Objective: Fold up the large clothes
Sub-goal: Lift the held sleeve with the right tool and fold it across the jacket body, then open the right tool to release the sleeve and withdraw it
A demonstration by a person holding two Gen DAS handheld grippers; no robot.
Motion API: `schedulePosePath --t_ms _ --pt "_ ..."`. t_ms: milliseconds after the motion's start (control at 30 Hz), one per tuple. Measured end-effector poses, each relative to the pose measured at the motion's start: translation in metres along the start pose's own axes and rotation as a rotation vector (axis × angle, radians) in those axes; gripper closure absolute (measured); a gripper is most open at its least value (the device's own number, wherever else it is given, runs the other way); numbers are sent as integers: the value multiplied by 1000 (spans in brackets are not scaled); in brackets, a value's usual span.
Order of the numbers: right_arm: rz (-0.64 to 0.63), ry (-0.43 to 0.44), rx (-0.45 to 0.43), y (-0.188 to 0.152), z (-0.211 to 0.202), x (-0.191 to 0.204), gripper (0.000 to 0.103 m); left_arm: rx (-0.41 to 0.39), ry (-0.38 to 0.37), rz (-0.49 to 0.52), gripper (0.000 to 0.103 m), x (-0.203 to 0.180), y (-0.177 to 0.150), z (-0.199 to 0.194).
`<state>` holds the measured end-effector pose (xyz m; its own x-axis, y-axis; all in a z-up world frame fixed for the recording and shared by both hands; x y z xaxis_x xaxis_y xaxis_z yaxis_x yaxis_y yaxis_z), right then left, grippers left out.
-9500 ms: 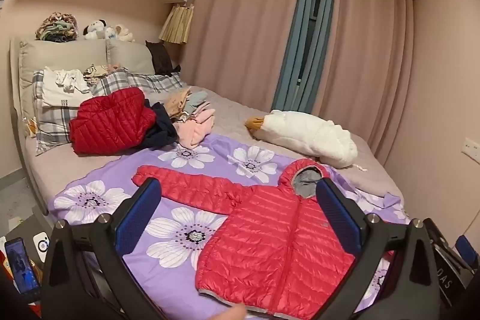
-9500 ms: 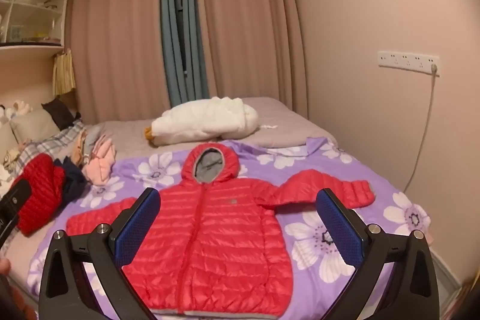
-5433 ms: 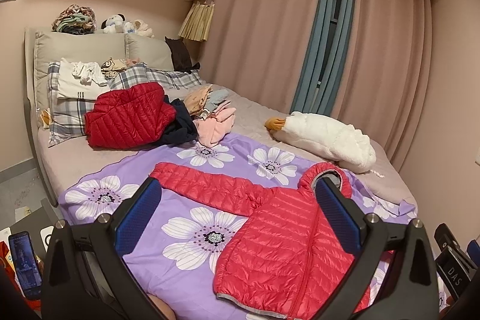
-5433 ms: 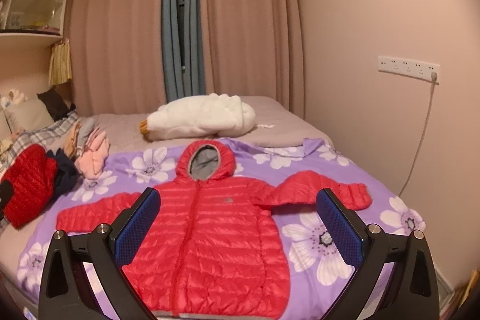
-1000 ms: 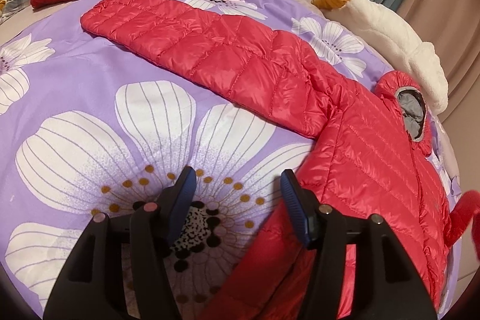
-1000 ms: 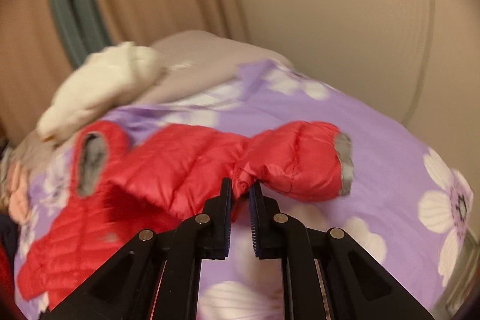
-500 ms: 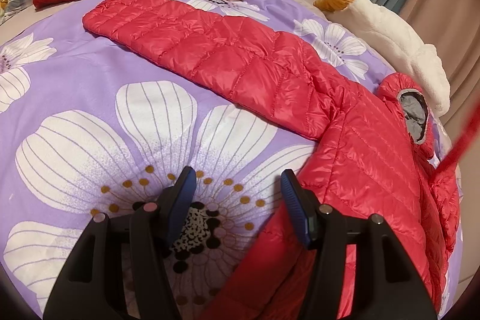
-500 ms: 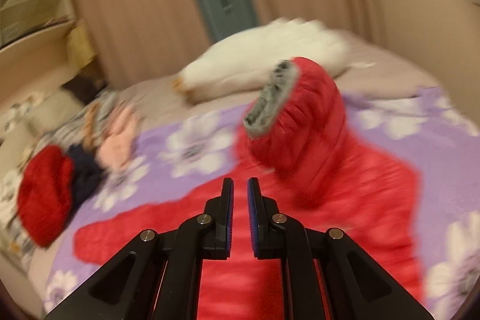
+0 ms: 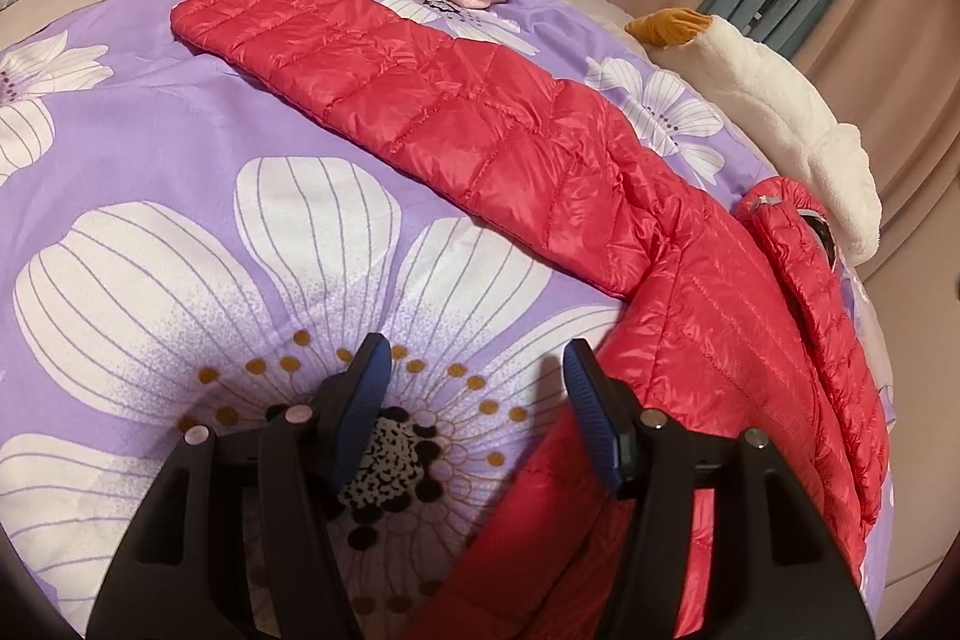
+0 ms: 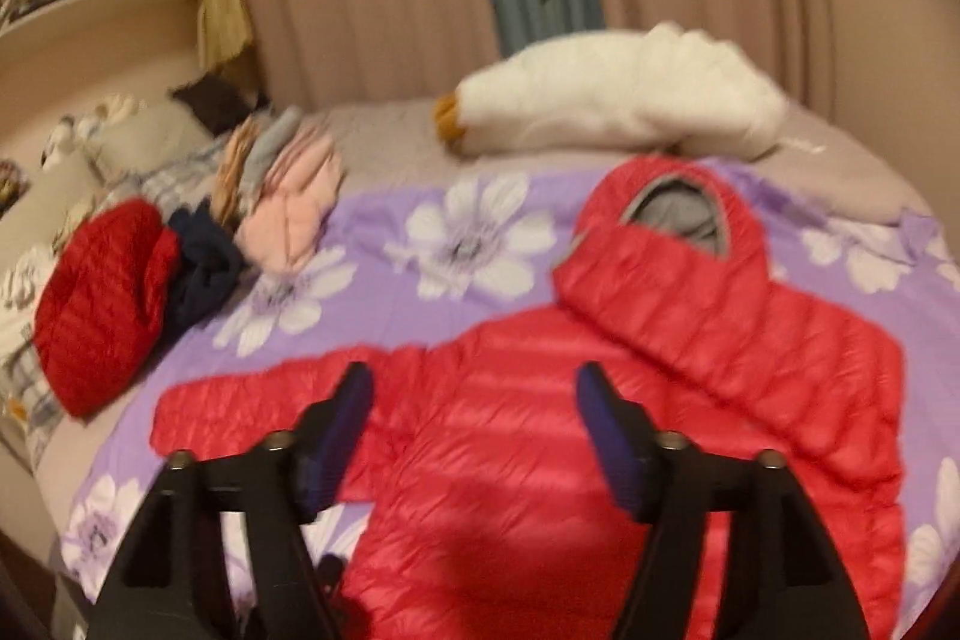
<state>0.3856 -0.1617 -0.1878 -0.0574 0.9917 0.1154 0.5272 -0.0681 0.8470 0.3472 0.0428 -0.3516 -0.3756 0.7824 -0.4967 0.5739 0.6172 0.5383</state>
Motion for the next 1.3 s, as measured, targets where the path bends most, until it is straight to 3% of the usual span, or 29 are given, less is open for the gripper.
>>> schedulePosePath --t_ms 67,233,600,833,933,1067,1167,1233,1300 --pt "29 -44 -11 6 -1 -10 30 0 -2 -1 43 0 0 0" --pt "67 -289 4 -2 -9 -61 30 0 -1 -1 43 -1 0 0" --pt "143 -309 61 -26 -11 -111 30 0 -6 -2 42 -1 0 0" --pt "62 -312 153 -42 37 -117 25 0 -4 3 40 -2 0 0" --pt "10 -320 160 -38 65 -118 15 0 -1 8 39 -3 0 0" --pt "-137 -329 197 -29 121 -106 14 -2 1 16 37 -5 -1 0" --pt "-152 -342 264 -36 163 -106 14 -5 13 27 36 -6 -2 1" --pt "-94 -363 307 -47 179 -114 21 -10 29 33 35 -7 -2 3" --pt "-38 -444 297 -49 179 -126 62 -14 51 46 35 -8 -3 5"
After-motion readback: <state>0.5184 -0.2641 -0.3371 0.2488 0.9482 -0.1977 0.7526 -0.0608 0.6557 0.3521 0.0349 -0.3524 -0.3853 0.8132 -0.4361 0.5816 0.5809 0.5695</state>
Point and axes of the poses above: each gripper's, at about its wrist camera, not at the fingertips, and z roughly the way its jaws point, x to its left, y to its top, the point moved 9 cm from there along z, roughly the way its jaws point, and after that the axes turned 7 degrees about -z, right-handed, at the moved point
